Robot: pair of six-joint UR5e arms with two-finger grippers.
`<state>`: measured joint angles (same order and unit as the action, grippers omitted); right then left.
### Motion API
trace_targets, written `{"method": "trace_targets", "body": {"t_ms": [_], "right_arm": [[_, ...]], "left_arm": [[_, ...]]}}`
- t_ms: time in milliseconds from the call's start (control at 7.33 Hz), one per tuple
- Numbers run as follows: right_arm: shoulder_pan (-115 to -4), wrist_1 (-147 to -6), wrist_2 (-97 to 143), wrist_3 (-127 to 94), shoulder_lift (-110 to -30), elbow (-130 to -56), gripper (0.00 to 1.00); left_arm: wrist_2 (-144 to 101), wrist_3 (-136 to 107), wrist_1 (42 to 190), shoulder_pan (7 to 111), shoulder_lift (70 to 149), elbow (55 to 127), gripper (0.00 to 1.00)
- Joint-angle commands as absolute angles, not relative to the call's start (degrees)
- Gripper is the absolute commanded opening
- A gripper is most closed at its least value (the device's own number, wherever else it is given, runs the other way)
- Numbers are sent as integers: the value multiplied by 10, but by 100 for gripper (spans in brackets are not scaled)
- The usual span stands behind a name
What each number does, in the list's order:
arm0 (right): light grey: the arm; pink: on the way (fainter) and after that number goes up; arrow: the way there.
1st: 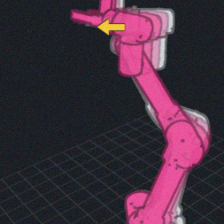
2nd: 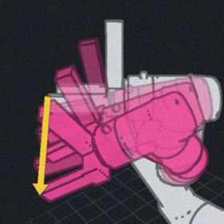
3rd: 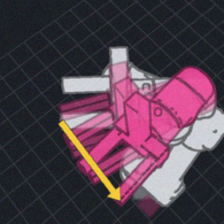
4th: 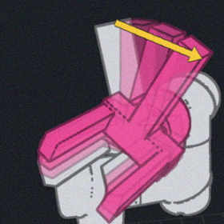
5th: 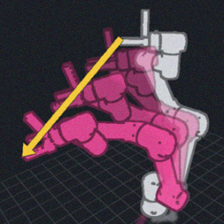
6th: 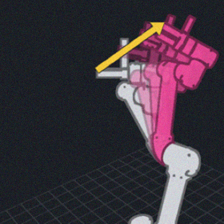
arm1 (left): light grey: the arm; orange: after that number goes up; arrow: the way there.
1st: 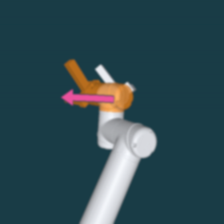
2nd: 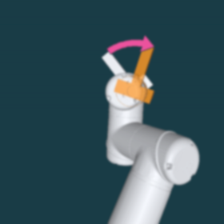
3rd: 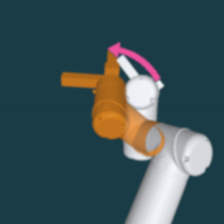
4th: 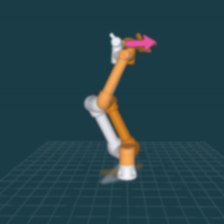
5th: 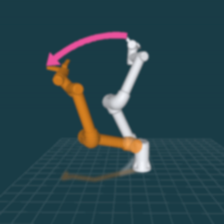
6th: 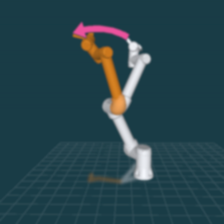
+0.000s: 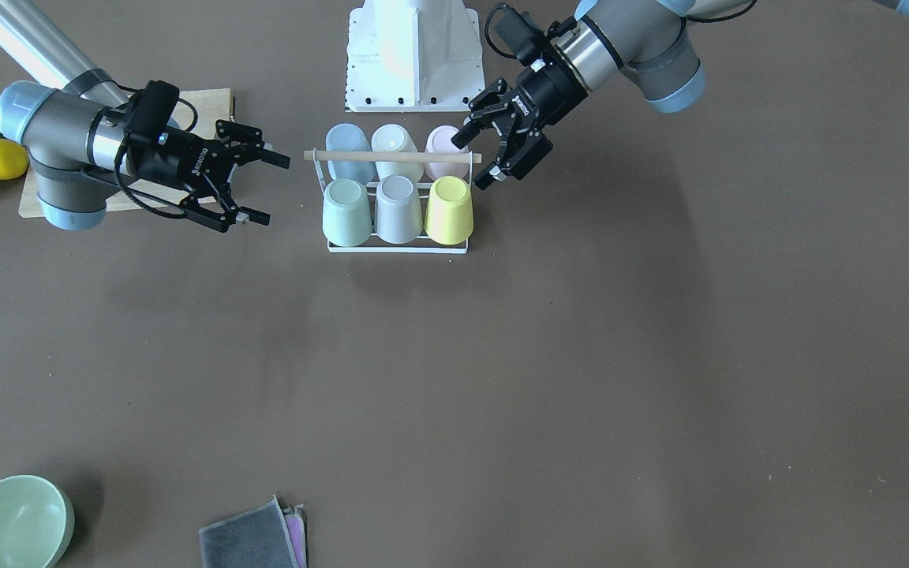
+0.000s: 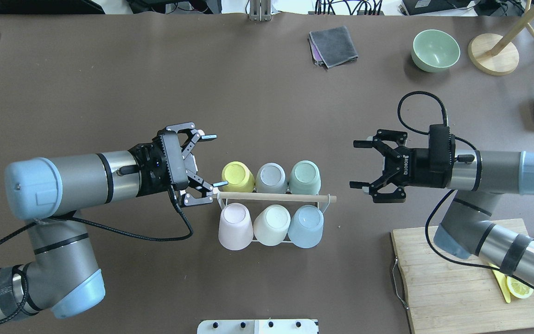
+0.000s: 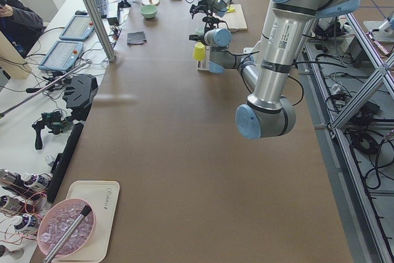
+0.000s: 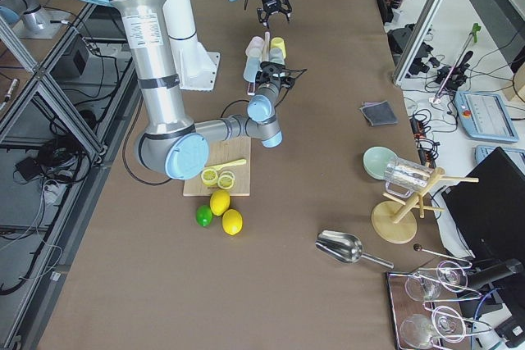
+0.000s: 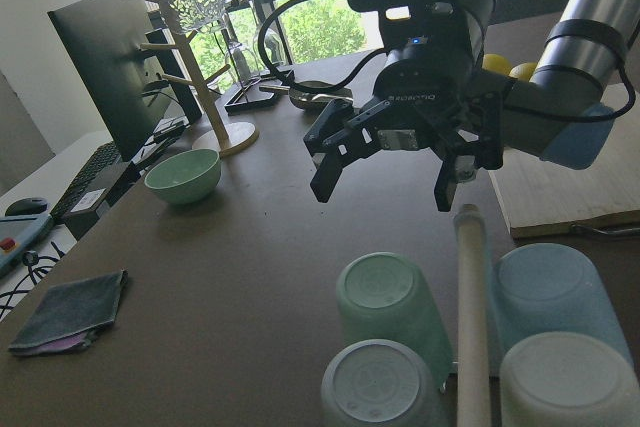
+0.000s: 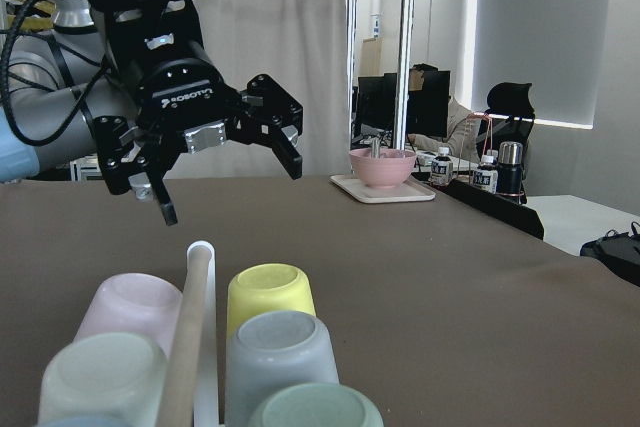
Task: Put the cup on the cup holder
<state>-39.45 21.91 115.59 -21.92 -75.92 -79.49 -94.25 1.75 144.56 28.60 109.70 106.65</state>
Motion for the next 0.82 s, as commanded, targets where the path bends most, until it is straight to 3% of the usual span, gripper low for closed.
{"method": "trace_targets", "body": {"t_ms": [0, 409, 682], "right_arm": [[-538, 102, 1367, -255, -782, -793, 100], [-632, -149, 1443, -248, -819, -802, 100], [-684, -293, 1439, -247, -822, -803, 100]], "left_arm": [[-956, 19, 1214, 341, 1096, 1099, 99], [-991, 18, 899, 424, 1096, 1131, 99], [-992, 12, 768, 462, 1093, 1130, 99]]}}
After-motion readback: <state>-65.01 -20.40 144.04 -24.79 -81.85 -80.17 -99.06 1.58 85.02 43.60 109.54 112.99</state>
